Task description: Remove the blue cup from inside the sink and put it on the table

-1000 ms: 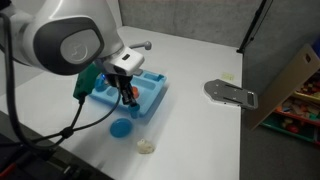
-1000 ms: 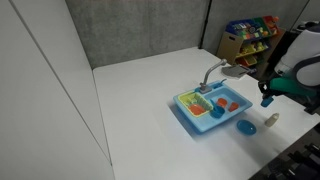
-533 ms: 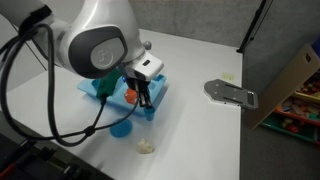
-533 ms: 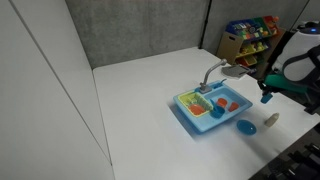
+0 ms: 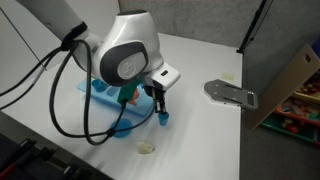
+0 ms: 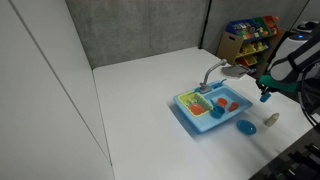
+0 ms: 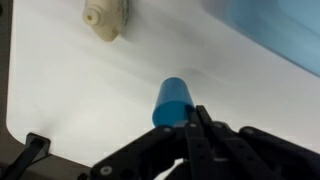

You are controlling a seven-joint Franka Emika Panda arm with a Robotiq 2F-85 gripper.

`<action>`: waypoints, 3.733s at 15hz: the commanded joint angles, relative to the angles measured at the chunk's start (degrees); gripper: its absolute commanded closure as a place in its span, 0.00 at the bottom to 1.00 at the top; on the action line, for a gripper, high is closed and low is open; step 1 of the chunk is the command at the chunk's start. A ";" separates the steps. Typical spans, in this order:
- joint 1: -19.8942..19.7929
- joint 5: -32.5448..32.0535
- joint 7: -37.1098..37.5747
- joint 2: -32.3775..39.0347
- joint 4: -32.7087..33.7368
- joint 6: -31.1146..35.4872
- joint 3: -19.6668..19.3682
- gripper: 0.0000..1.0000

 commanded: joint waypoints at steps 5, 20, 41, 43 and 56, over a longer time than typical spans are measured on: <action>-0.75 5.08 -1.32 7.58 5.67 0.21 -0.81 0.97; -3.34 12.14 -2.71 13.22 7.18 3.46 1.39 0.97; 5.77 9.91 -13.22 -7.02 -6.76 2.86 1.17 0.00; 7.89 8.25 -14.42 -10.68 -9.10 1.05 0.81 0.00; 6.65 -0.90 -19.54 -34.04 -15.62 -23.06 14.68 0.00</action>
